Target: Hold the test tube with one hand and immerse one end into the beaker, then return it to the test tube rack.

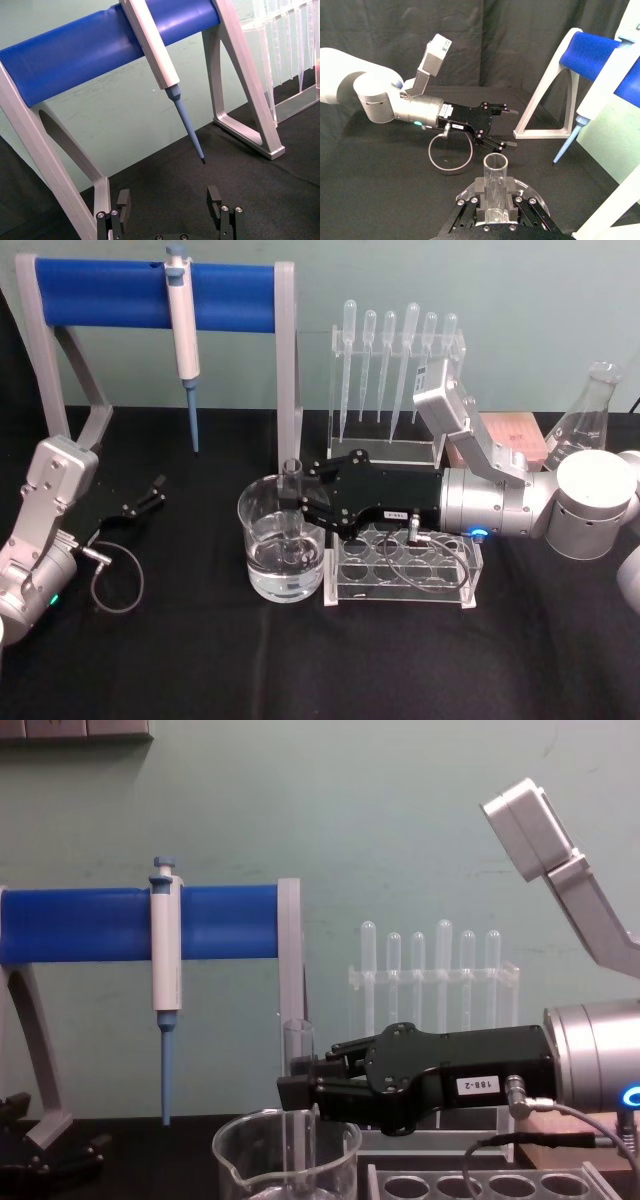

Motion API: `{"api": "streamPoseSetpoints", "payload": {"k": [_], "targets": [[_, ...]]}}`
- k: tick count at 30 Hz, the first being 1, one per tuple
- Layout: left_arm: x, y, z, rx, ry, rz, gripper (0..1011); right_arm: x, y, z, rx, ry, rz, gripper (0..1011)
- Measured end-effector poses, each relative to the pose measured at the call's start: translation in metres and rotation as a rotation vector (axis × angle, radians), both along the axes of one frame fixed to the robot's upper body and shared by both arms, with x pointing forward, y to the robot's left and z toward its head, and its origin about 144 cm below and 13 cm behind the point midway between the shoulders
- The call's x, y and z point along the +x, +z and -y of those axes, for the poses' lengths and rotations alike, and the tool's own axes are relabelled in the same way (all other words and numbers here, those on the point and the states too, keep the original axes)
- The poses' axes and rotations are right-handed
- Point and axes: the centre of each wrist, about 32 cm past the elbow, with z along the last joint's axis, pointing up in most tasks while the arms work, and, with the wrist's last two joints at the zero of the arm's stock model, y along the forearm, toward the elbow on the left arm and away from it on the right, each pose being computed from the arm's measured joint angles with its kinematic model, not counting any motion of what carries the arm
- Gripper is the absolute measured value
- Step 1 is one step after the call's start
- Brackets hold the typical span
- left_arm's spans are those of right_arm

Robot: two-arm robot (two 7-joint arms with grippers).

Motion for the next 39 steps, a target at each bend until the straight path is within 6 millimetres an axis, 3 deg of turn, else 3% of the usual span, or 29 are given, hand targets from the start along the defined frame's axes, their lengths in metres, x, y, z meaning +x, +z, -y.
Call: {"api": "streamPoseSetpoints", "payload": {"k": [14, 33, 39], "targets": [[0.000, 0.000, 0.000, 0.000, 0.000, 0.000, 1000, 0.000, 0.012, 0.005, 0.047, -0.019, -0.014, 243], [0.000, 0.000, 0.000, 0.000, 0.000, 0.000, 1000, -0.009, 0.083, 0.012, 0.081, 0.014, 0.070, 242], [0.000, 0.000, 0.000, 0.000, 0.000, 0.000, 1000, -0.018, 0.102, 0.023, 0.079, -0.015, 0.068, 242]]}}
